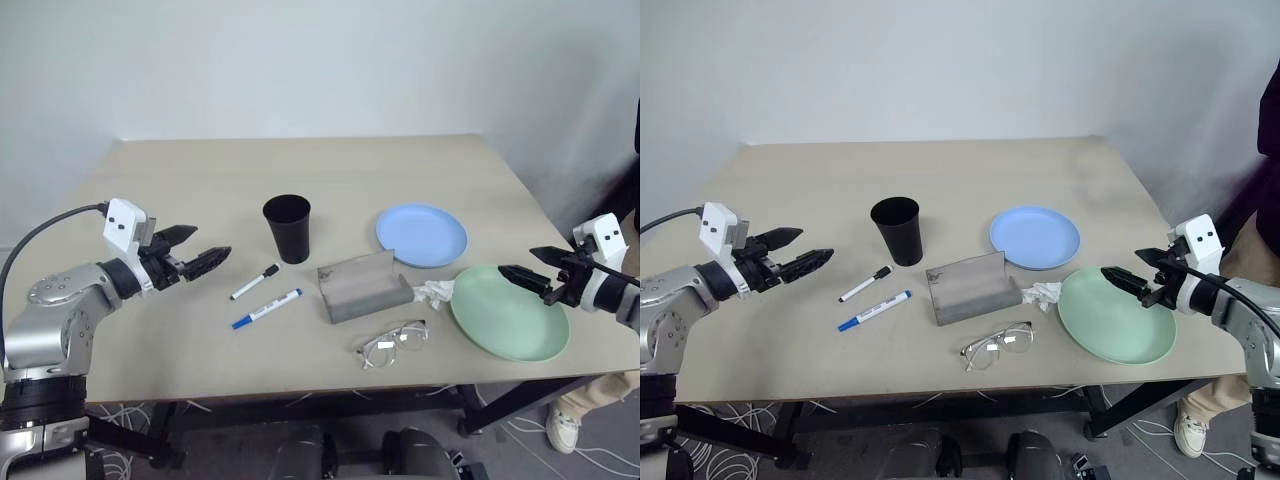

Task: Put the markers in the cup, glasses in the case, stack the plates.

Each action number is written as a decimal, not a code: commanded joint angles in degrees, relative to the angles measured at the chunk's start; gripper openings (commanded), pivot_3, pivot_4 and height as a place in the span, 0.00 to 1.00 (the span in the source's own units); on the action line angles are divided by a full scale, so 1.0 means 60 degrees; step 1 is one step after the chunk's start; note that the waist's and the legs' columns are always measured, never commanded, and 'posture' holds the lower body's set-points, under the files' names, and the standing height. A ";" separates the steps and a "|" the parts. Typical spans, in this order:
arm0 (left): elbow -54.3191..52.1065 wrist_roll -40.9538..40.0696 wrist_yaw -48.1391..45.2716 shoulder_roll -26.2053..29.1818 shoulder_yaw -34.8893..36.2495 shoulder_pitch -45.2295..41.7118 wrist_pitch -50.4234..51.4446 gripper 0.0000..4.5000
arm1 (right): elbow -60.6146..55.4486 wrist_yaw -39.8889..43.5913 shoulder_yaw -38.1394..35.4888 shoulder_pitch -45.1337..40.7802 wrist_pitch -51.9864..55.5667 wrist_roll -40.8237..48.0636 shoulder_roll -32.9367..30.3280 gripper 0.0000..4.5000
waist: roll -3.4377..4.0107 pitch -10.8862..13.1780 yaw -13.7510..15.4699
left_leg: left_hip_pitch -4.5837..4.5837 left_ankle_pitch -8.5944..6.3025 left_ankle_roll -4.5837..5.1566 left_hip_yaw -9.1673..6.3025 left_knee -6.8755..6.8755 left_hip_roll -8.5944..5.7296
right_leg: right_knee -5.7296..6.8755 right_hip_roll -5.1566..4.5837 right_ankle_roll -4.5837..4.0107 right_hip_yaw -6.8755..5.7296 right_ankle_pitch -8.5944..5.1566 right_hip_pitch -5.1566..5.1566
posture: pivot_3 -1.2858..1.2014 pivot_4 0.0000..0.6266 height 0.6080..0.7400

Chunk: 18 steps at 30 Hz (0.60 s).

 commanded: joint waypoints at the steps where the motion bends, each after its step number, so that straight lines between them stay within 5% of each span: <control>1: -0.0923 -0.0002 0.0085 -0.0121 0.0046 0.0309 -0.0223 1.00 | 0.0364 0.0152 -0.0379 -0.0174 -0.0063 -0.0026 -0.0443 1.00 | -0.0002 -0.0001 0.0000 | 0.0000 0.0000 -0.0001 0.0000 0.0000 0.0000 | -0.0001 0.0000 0.0000 0.0001 0.0000 0.0000 | 0.52 0.00 0.72; 18: -0.2328 -0.0075 -0.0452 -0.0356 -0.0009 0.1510 -0.0478 1.00 | 0.3786 0.0032 -0.0104 -0.0372 -0.0723 -0.1129 -0.0891 1.00 | 0.0009 -0.0001 0.0000 | 0.0004 0.0000 0.0001 0.0002 0.0003 0.0002 | -0.0002 0.0003 0.0000 -0.0012 0.0000 0.0011 | 0.52 0.00 0.72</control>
